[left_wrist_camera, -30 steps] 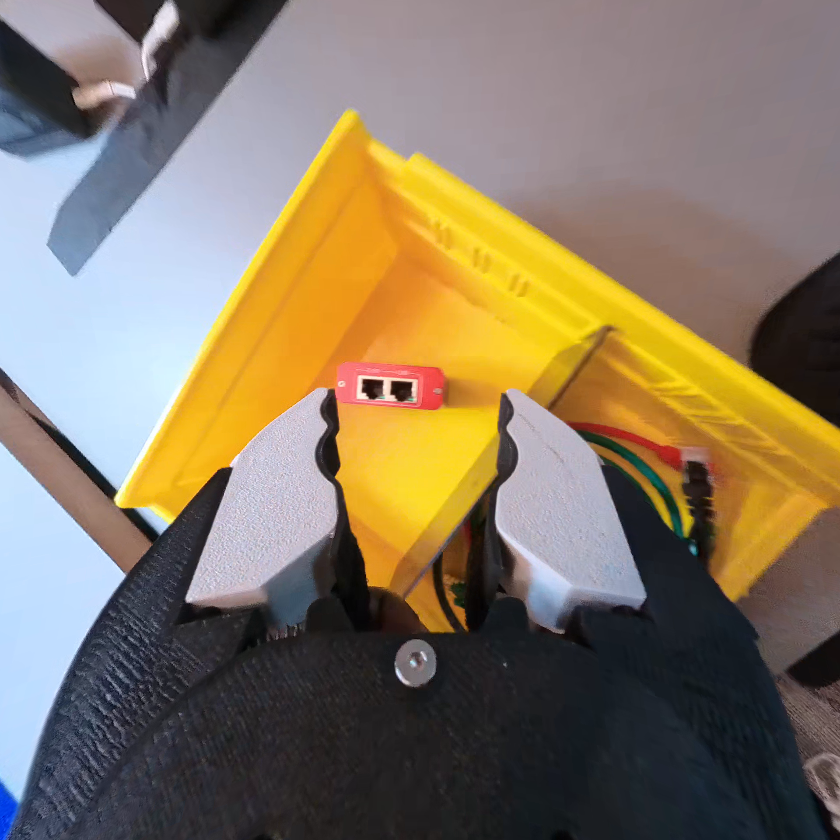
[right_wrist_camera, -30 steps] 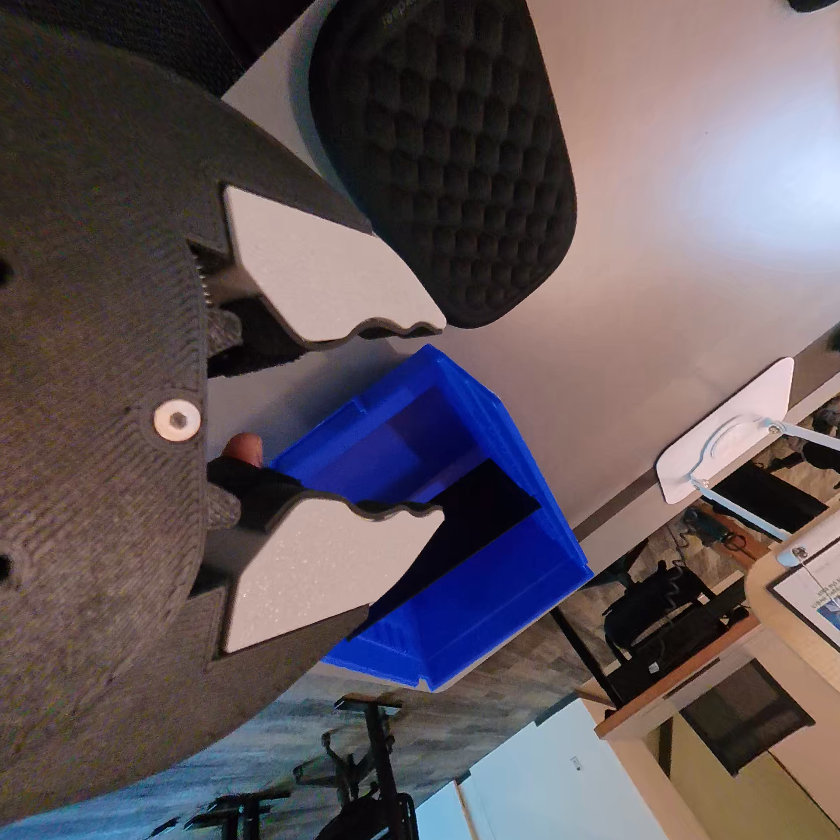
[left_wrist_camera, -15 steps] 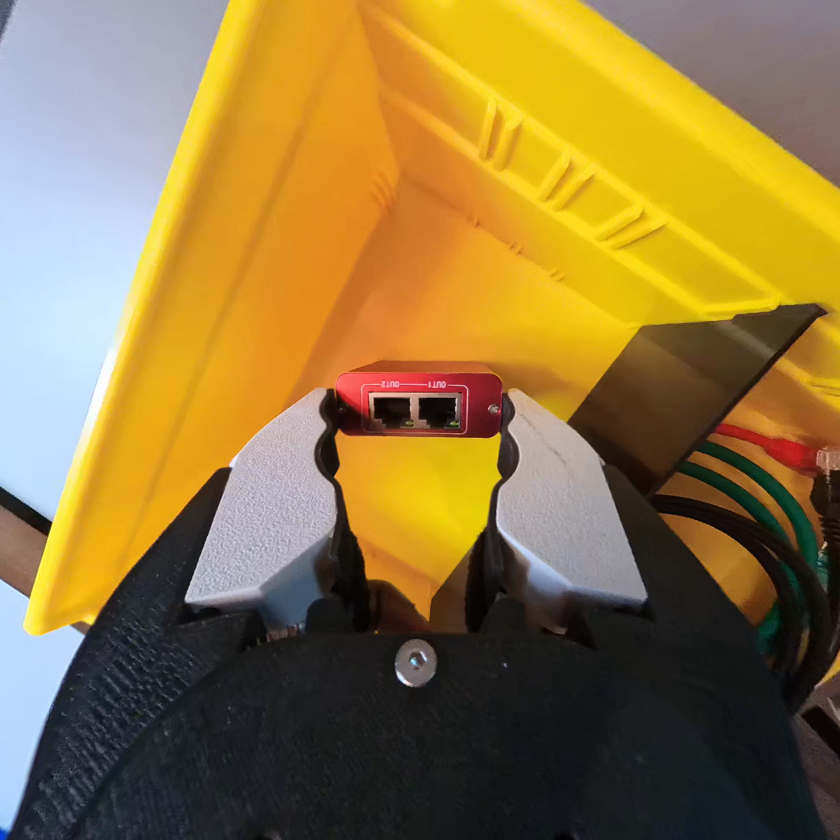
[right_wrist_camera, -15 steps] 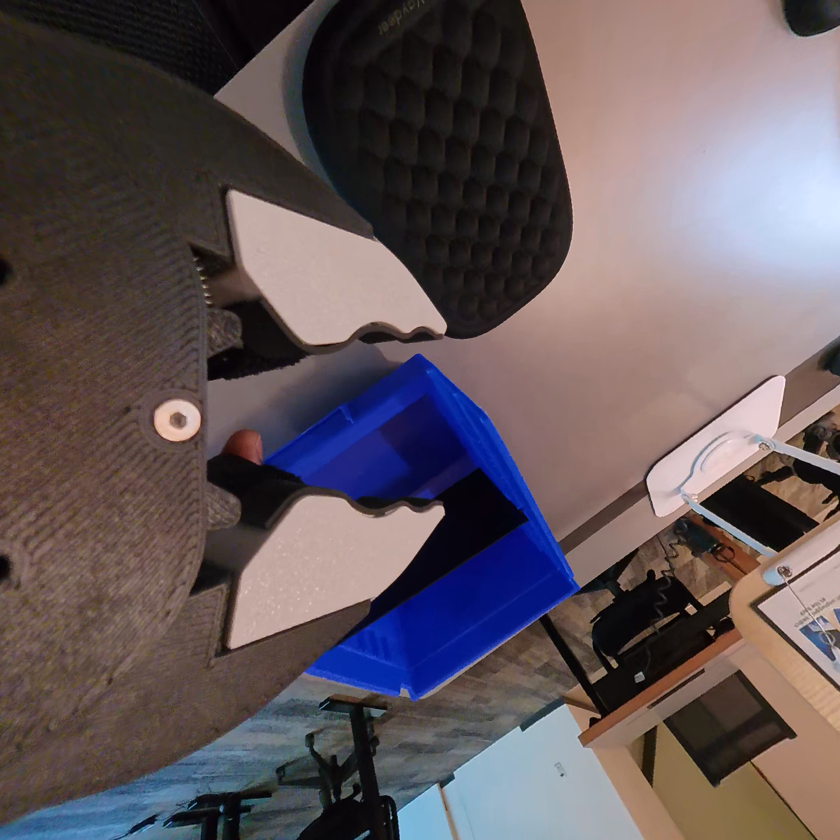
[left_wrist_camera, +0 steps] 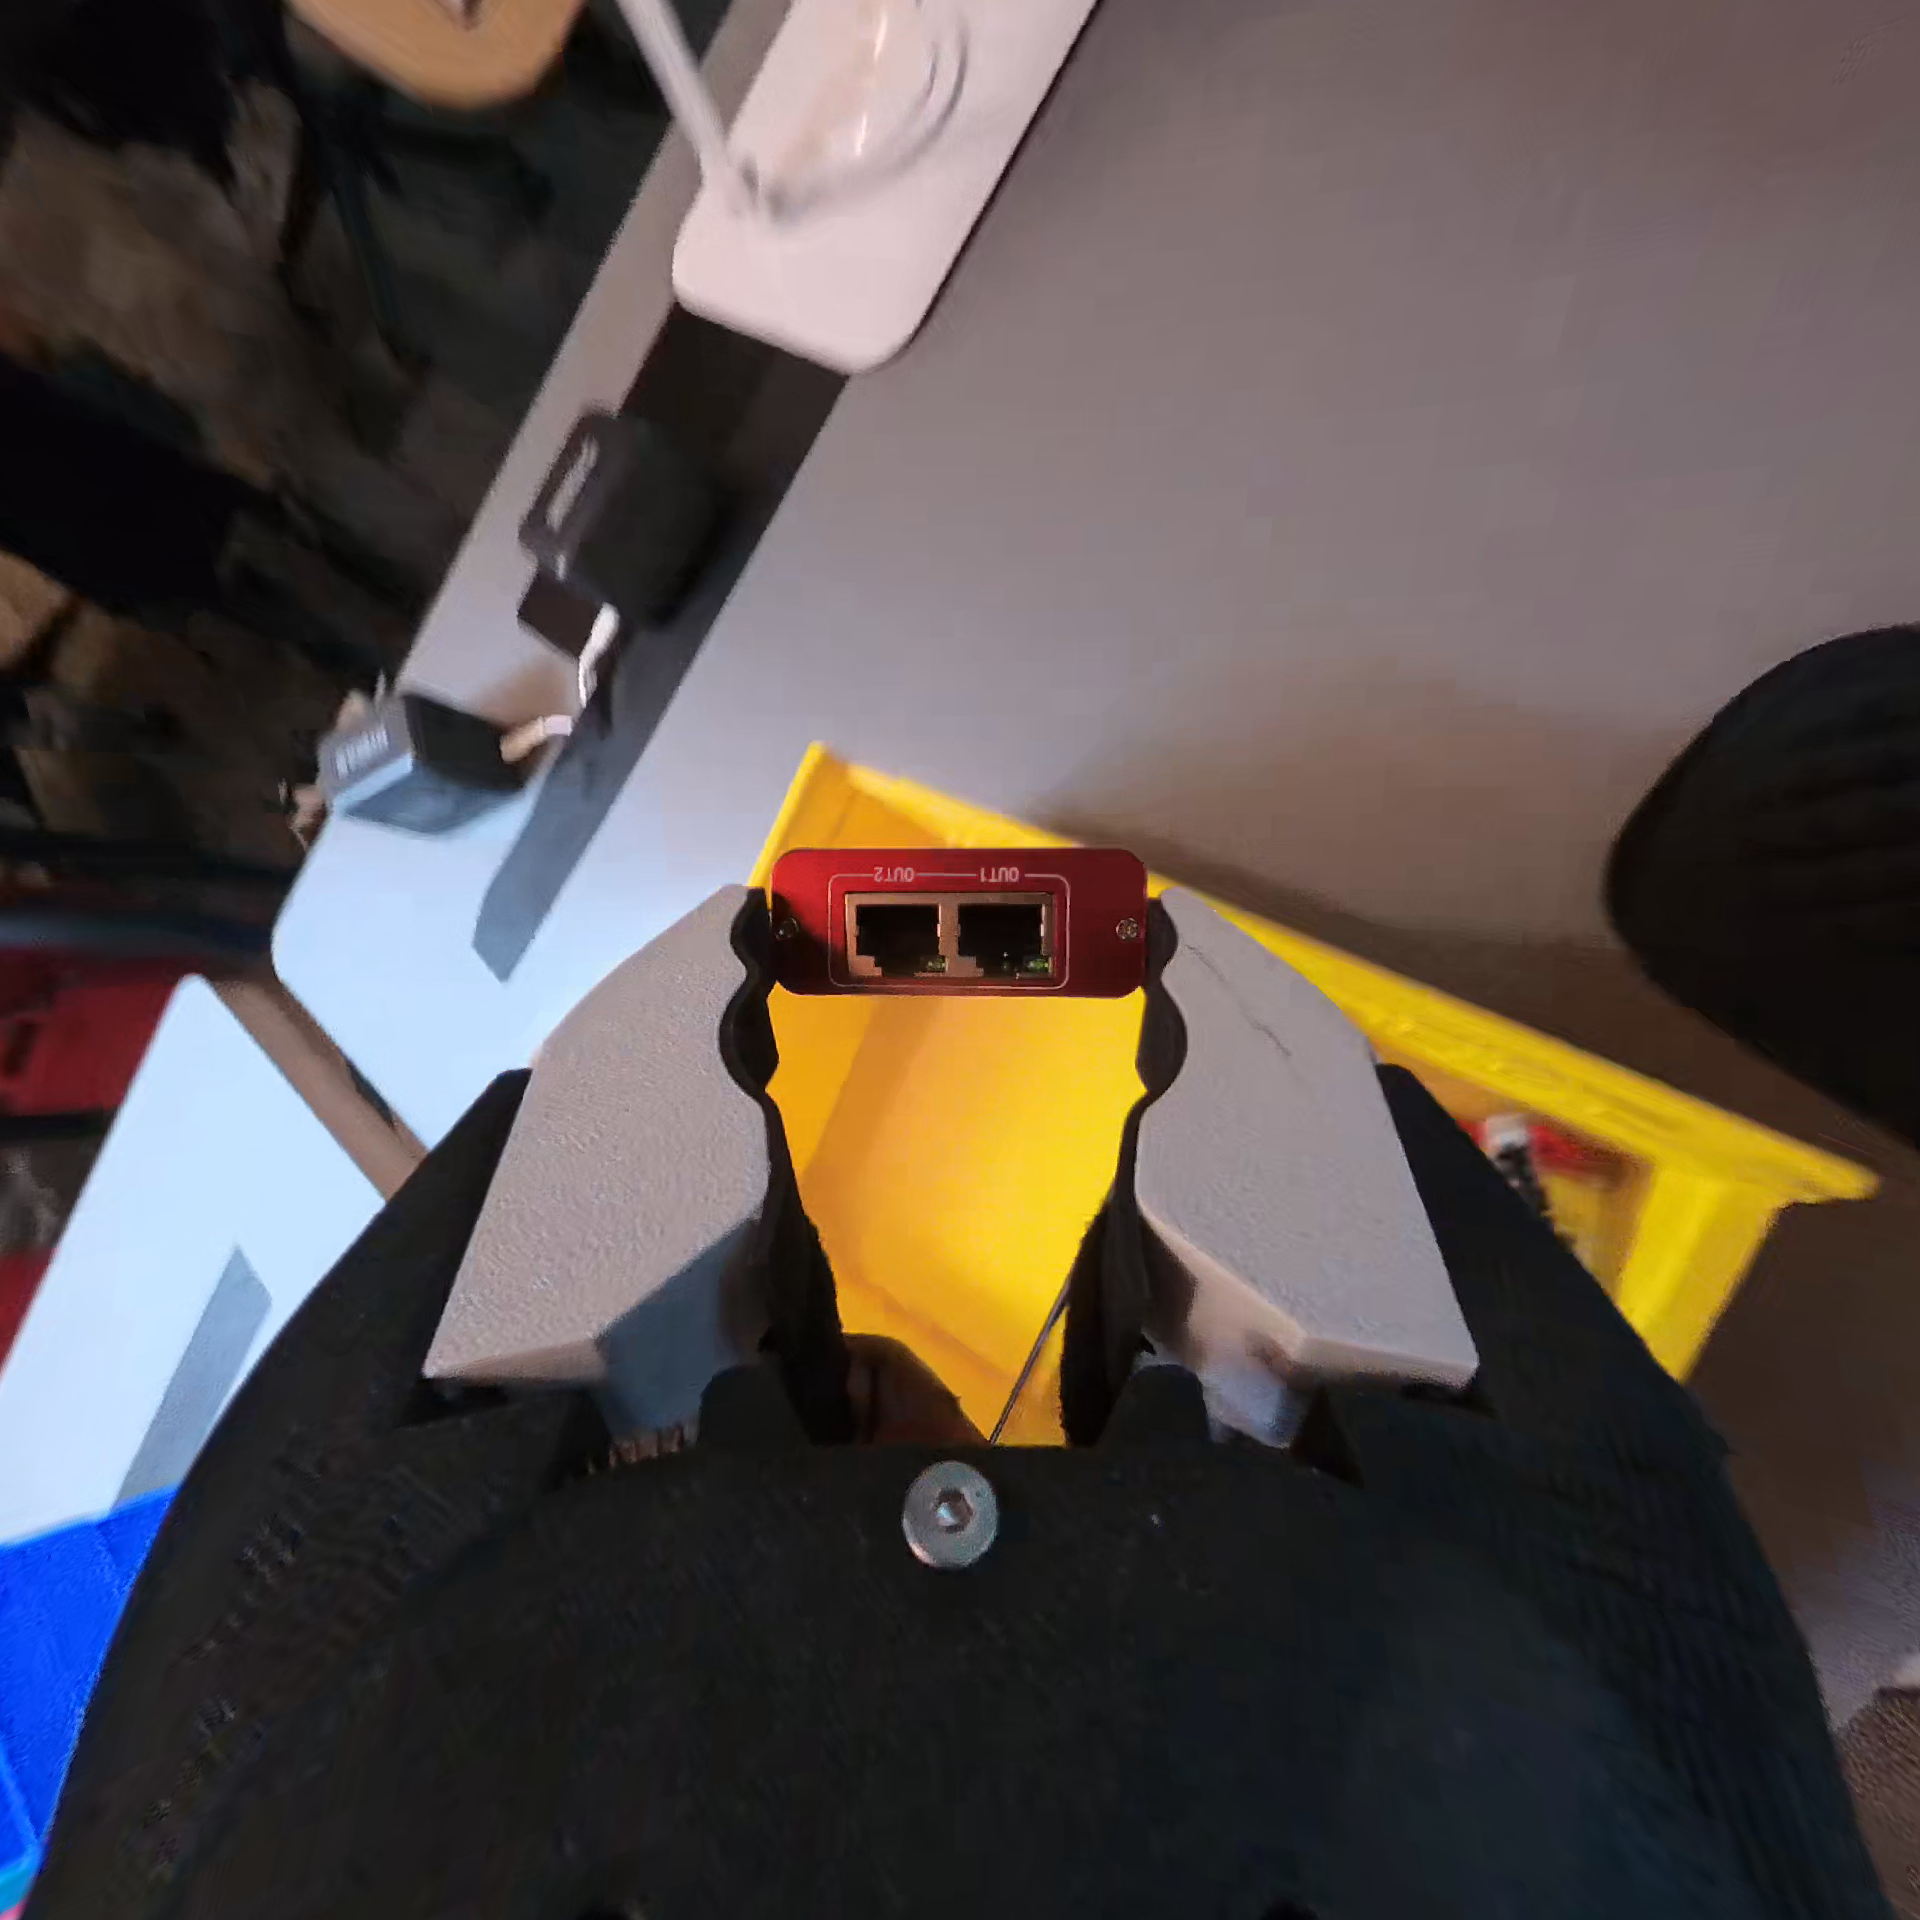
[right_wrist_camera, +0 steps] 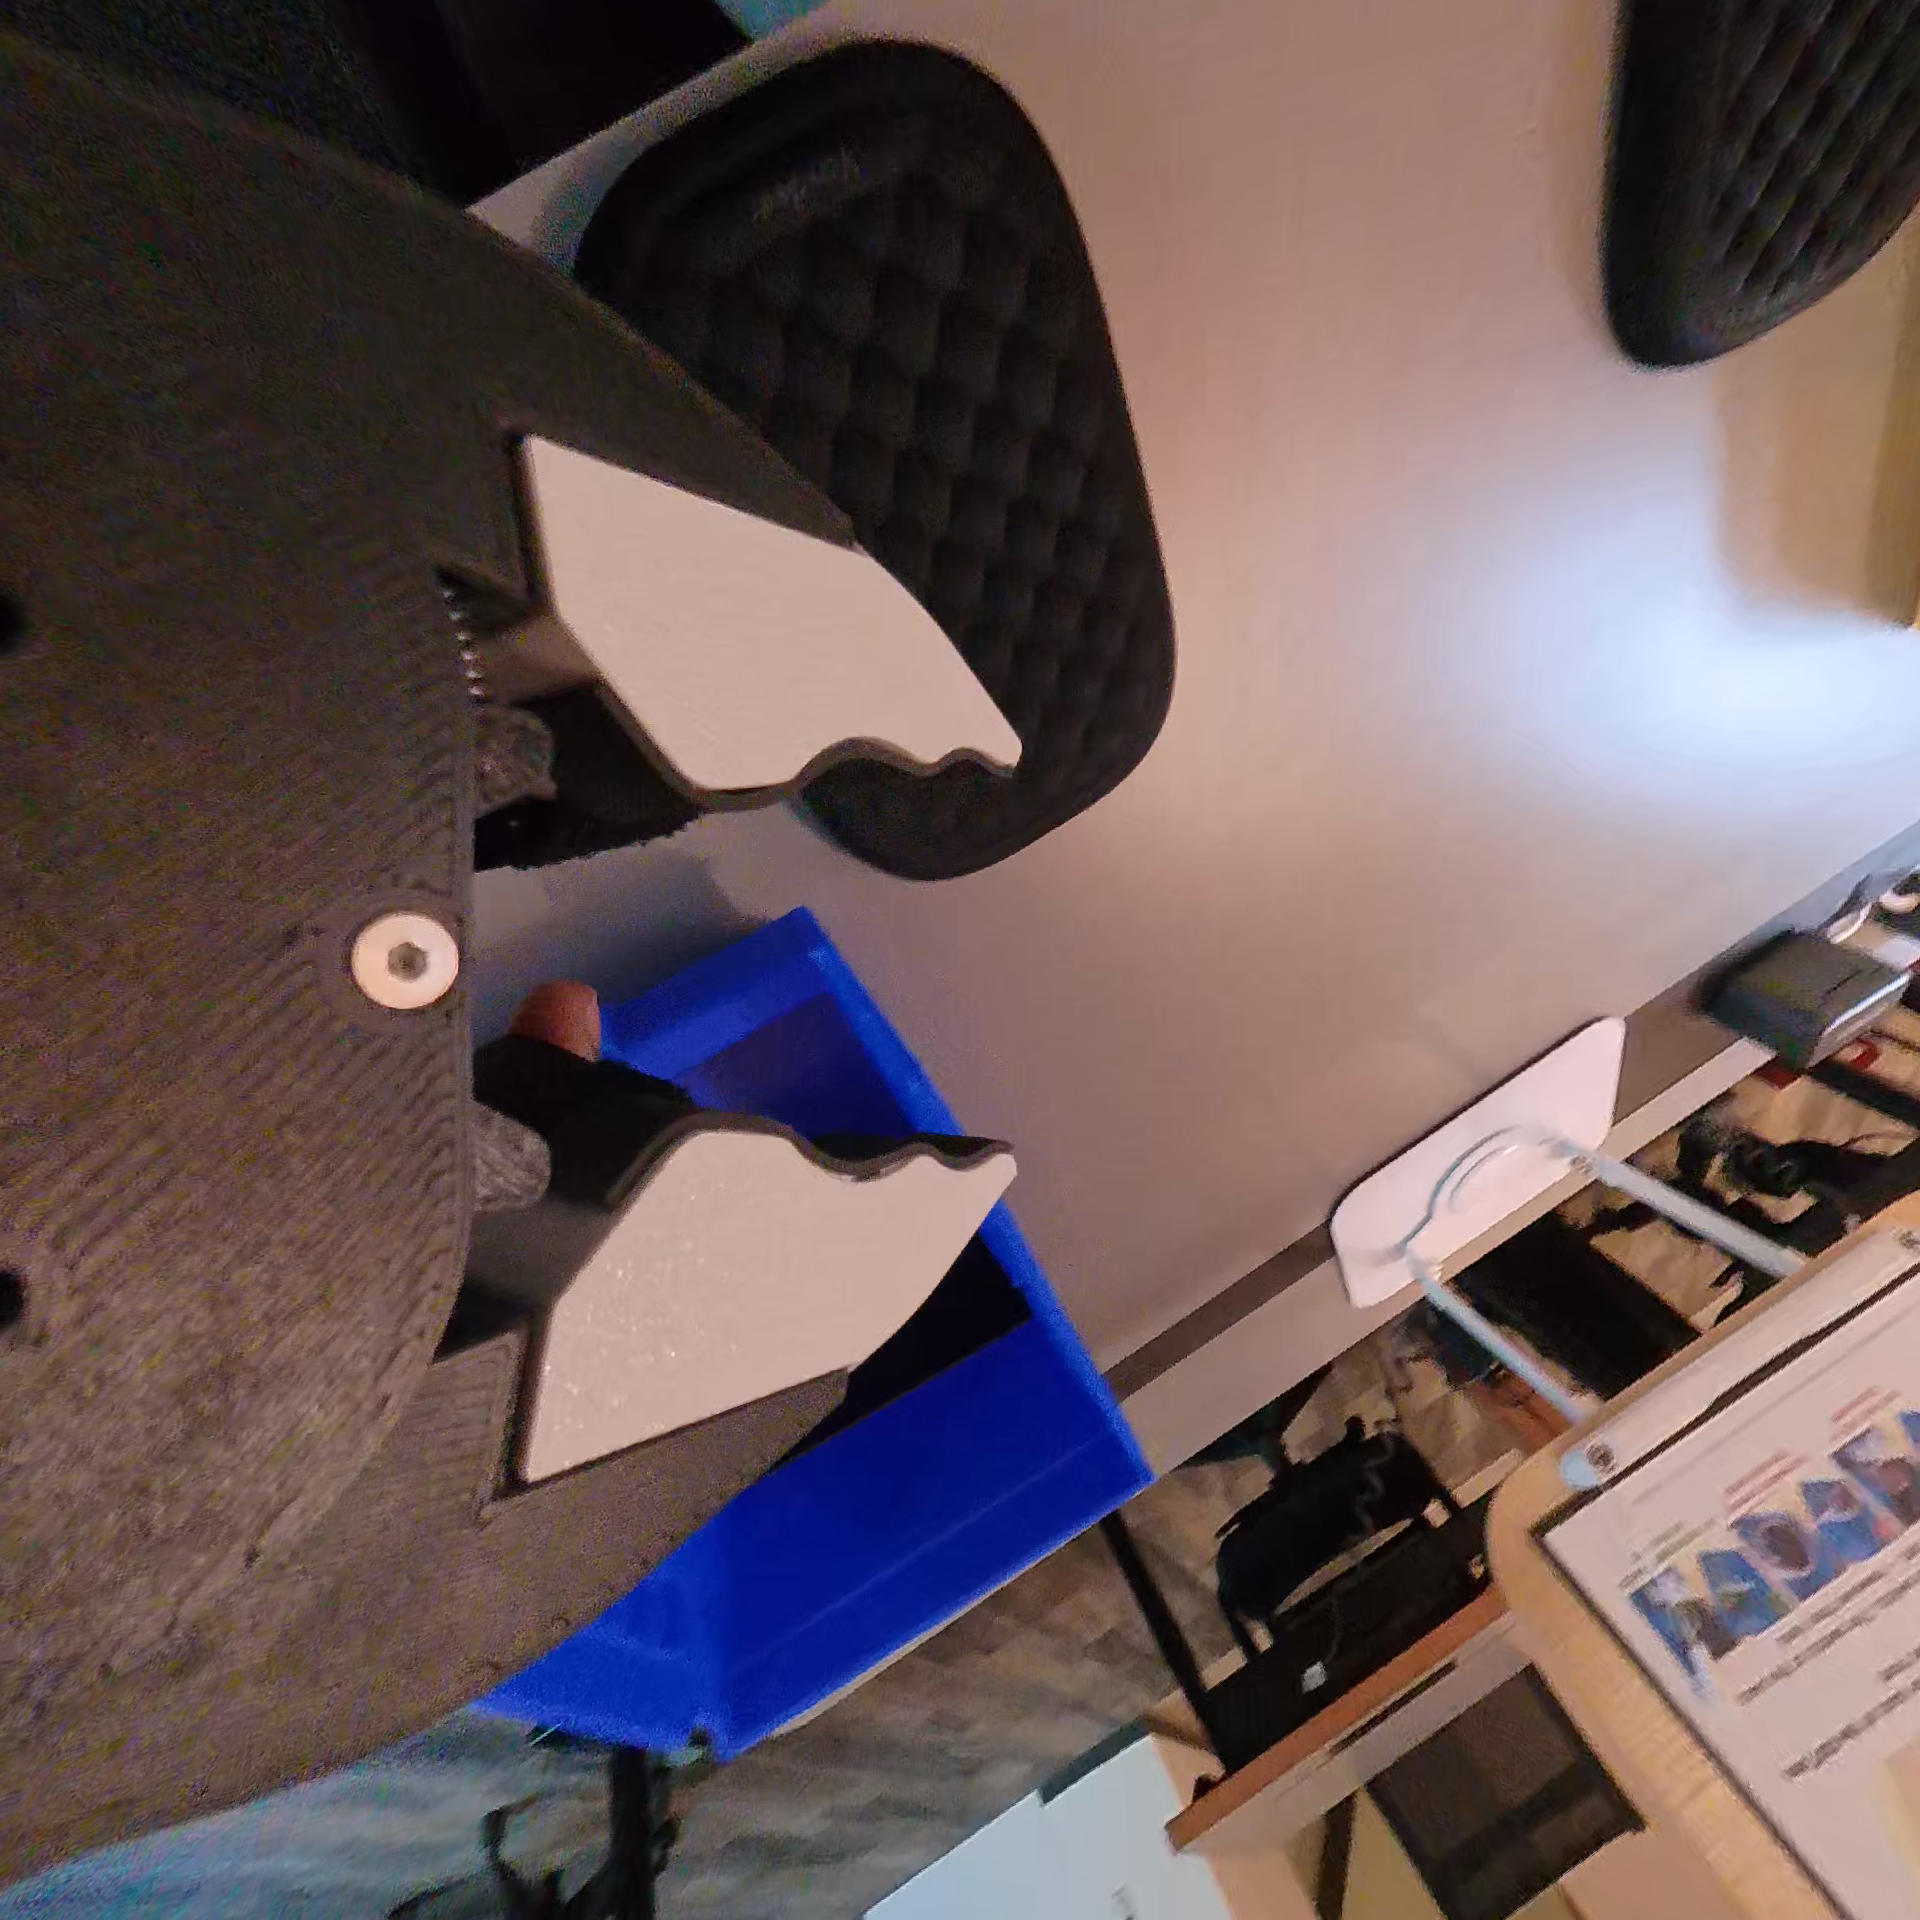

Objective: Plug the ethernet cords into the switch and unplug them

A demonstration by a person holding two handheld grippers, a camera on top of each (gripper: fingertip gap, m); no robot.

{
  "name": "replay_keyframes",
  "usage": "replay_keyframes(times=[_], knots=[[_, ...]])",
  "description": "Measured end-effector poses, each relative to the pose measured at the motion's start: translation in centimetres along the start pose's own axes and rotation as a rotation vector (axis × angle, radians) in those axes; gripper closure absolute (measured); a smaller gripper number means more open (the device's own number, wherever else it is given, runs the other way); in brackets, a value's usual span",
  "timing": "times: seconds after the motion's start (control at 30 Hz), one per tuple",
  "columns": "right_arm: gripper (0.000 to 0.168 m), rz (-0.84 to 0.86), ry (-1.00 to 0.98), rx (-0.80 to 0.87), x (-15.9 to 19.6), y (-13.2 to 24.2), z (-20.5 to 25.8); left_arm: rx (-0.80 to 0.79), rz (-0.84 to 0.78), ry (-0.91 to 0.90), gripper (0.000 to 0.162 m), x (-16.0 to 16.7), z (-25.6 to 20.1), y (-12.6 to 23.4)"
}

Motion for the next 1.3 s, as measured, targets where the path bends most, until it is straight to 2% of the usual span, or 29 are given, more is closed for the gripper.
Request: replay_keyframes(times=[0.1, 0.2, 0.47, 0.6, 0.8, 1.03, 1.3], knots=[[0.102, -0.039, 0.004, -0.055, -0.9, -1.0, 1.0, 0.076, -0.085, -0.053, 0.094, -4.1, -3.3, 0.1], [0.102, -0.085, 0.003, -0.101, -1.8, -1.7, 2.0, 0.191, -0.119, -0.116, 0.094, -7.3, -7.9, -1.2], [0.102, -0.118, 0.013, -0.159, -2.5, -2.2, 3.3, 0.431, -0.07, -0.296, 0.094, -12.1, -19.5, -8.0], [0.102, -0.12, 0.012, -0.166, -2.4, -2.0, 3.6, 0.513, -0.013, -0.346, 0.094, -12.3, -23.6, -11.0], [0.103, -0.124, 0.012, -0.17, -2.2, -2.0, 3.7, 0.565, 0.018, -0.319, 0.094, -12.7, -27.5, -14.4], [0.103, -0.13, 0.012, -0.175, -2.3, -1.9, 3.8, 0.585, 0.03, -0.344, 0.094, -11.9, -30.3, -15.5], [0.103, -0.118, 0.015, -0.178, -2.3, -2.0, 3.8, 0.608, -0.001, -0.309, 0.094, -11.1, -31.0, -16.0]])
Point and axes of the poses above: each gripper's, where its closed fingertips meet, y back along the fingers, x out of its underside, z = x × y across the jaws, the point moved 1 cm from there along y, back along the fingers, and after that the axes turned 6 degrees about -z, right-handed, at the moved point
